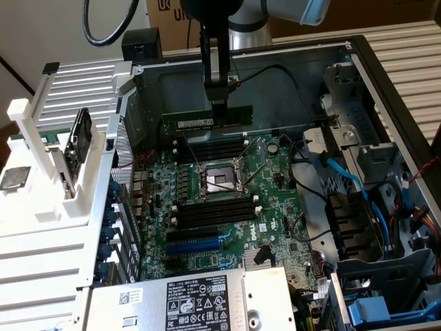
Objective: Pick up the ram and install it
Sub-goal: 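Insert the ram into the slot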
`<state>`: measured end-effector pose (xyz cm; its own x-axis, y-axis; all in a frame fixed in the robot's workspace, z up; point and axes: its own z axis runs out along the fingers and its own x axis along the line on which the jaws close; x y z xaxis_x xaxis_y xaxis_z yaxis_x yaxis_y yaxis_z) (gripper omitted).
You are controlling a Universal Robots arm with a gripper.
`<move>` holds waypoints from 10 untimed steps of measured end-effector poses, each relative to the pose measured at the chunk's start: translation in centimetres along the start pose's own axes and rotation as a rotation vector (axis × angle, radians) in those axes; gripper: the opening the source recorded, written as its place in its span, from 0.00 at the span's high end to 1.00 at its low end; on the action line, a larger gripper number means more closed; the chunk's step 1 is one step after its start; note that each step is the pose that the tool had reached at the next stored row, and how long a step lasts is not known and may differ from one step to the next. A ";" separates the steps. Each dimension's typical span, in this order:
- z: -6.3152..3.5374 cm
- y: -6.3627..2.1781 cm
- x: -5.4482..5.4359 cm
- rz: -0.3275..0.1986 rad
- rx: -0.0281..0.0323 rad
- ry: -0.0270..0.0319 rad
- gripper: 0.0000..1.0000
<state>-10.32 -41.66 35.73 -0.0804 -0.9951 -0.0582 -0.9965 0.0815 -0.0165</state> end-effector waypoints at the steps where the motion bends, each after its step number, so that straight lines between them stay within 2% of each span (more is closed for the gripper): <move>1: 0.00 0.00 0.0 0.000 0.0000 0.0000 0.88; 9: 0.04 0.00 0.0 0.000 0.0002 -0.0001 0.88; 10: 0.12 0.01 0.0 0.000 0.0017 -0.0002 0.88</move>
<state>-10.33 -41.63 35.61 -0.0804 -0.9950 -0.0585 -0.9965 0.0816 -0.0182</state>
